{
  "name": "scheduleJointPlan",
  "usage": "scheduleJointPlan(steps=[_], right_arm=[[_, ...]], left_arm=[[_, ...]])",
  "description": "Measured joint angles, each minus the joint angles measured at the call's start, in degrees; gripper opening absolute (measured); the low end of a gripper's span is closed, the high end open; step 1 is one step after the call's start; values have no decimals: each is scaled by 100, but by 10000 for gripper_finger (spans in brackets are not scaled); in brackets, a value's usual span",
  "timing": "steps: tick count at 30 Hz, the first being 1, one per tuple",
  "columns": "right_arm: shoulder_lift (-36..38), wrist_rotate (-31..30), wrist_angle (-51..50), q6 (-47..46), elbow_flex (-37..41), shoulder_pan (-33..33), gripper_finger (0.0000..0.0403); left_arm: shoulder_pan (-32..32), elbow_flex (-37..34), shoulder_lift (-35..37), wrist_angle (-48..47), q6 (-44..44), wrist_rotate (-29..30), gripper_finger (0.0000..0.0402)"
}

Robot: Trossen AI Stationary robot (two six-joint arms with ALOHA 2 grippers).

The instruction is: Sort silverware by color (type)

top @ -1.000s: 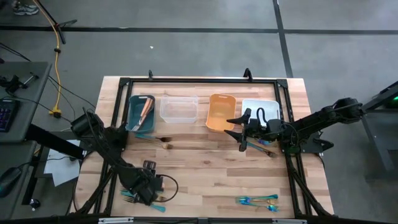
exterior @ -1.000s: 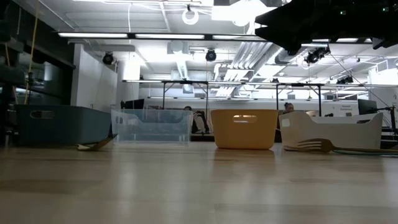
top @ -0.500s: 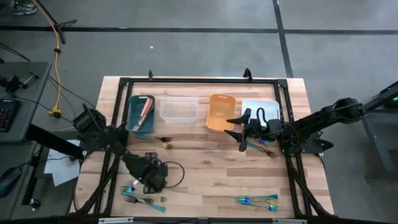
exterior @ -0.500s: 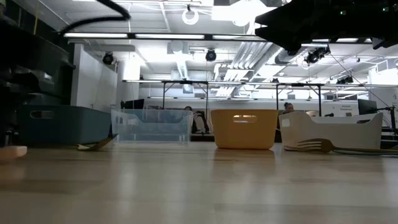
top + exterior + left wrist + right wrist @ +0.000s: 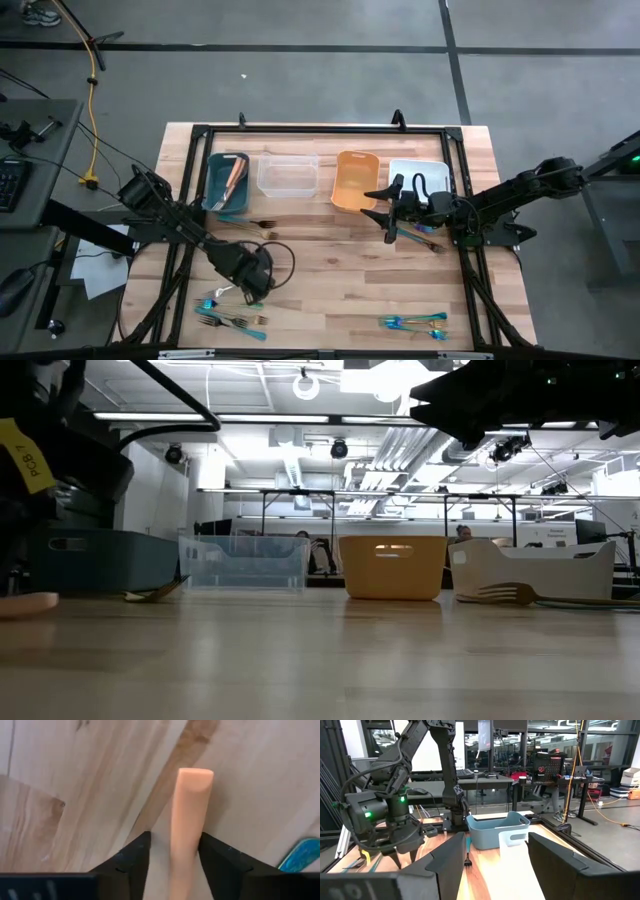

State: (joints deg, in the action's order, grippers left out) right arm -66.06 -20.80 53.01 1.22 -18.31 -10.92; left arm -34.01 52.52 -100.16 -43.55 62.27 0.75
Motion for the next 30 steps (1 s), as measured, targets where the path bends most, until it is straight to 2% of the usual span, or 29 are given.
scheduleJointPlan(steps=[5, 11, 13, 18, 20, 24, 28, 30], right_arm=[[0, 0, 0, -21, 0, -1, 210], [0, 0, 0, -31, 0, -1, 210], [0, 0, -2, -30, 0, -2, 210], [0, 0, 0, -32, 0, -2, 210], [0, 0, -2, -32, 0, -1, 210], [0, 0, 0, -32, 0, -1, 210], [0, 0, 0, -34, 0, 0, 210], [0, 0, 30, -79, 0, 0, 210]], left_arm=[[33, -1, 3, -26, -6, -37, 61], [173, 149, 127, -156, -421, -135, 57], [249, 205, 225, -325, -590, 40, 57], [494, 370, 952, -379, -1021, 381, 57], [607, 469, 1334, -435, -1257, 767, 57], [764, 609, 2172, 106, -2122, 2139, 57], [846, 458, 2864, 1589, -3629, 3478, 57], [935, 221, 3071, 2650, -4468, 3724, 57]])
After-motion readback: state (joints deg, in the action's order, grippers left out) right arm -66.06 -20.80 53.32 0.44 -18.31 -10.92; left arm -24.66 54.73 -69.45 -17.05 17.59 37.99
